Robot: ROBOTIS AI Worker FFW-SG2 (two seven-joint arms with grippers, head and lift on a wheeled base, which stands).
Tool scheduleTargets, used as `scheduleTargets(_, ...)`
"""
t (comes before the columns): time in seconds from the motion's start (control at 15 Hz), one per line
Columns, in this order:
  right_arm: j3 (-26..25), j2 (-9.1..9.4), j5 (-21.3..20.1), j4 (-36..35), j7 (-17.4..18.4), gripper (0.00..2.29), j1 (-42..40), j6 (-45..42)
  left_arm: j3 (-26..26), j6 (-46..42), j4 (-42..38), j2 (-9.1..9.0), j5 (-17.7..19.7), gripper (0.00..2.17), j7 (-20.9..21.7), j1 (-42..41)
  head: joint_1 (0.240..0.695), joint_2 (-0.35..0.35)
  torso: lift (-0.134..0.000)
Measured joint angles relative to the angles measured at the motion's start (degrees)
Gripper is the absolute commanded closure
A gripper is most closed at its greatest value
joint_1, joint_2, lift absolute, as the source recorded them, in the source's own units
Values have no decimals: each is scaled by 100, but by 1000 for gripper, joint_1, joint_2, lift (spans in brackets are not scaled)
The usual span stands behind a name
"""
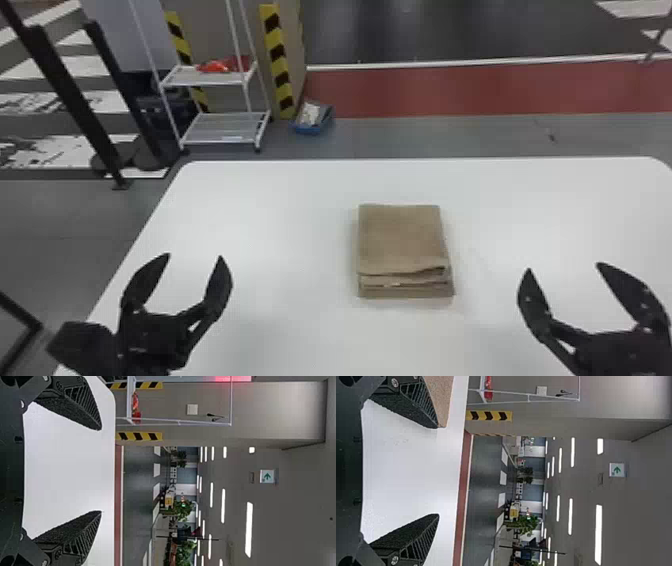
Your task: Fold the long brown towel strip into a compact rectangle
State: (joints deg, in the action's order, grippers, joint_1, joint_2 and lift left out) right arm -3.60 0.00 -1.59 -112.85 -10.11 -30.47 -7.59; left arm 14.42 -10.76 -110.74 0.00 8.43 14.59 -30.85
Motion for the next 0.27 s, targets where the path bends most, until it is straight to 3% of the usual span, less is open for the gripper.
scheduleTargets(0.27,0,0,1,-3,0,97,-2,-2,-6,0,0,0,1,147,0,0,695,126,-124)
